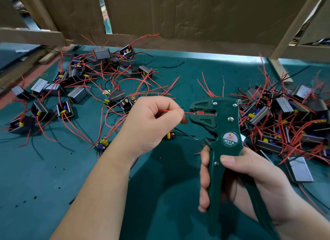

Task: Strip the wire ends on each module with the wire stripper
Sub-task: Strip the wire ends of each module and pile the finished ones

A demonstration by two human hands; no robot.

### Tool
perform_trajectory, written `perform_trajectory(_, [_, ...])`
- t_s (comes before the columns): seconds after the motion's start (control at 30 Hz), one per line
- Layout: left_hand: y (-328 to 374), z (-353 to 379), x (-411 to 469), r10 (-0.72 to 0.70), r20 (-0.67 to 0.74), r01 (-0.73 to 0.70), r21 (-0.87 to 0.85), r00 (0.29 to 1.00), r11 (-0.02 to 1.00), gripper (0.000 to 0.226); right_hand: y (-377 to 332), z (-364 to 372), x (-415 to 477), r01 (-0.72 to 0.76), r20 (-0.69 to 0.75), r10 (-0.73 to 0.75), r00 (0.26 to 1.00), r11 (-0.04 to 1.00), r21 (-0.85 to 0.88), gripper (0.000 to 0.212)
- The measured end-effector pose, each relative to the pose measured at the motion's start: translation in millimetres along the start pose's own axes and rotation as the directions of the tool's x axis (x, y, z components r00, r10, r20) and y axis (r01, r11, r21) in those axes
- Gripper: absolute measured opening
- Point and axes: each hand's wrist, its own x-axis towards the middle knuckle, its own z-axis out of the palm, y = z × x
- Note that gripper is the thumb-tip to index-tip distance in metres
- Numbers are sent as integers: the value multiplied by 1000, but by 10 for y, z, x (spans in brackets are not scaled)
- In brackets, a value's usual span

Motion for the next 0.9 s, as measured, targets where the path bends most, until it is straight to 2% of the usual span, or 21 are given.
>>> perform_trajectory(0.33, [-8, -14, 0, 4, -6, -4, 0, 1000, 1000, 22, 4, -25, 38, -2, 37, 3, 999, 1000, -23, 40])
perform_trajectory(0.9, [25, -40, -18, 28, 0, -28, 12, 1000, 1000, 22, 67, 61, -63, 66, -116, -92, 989, 976, -207, 42])
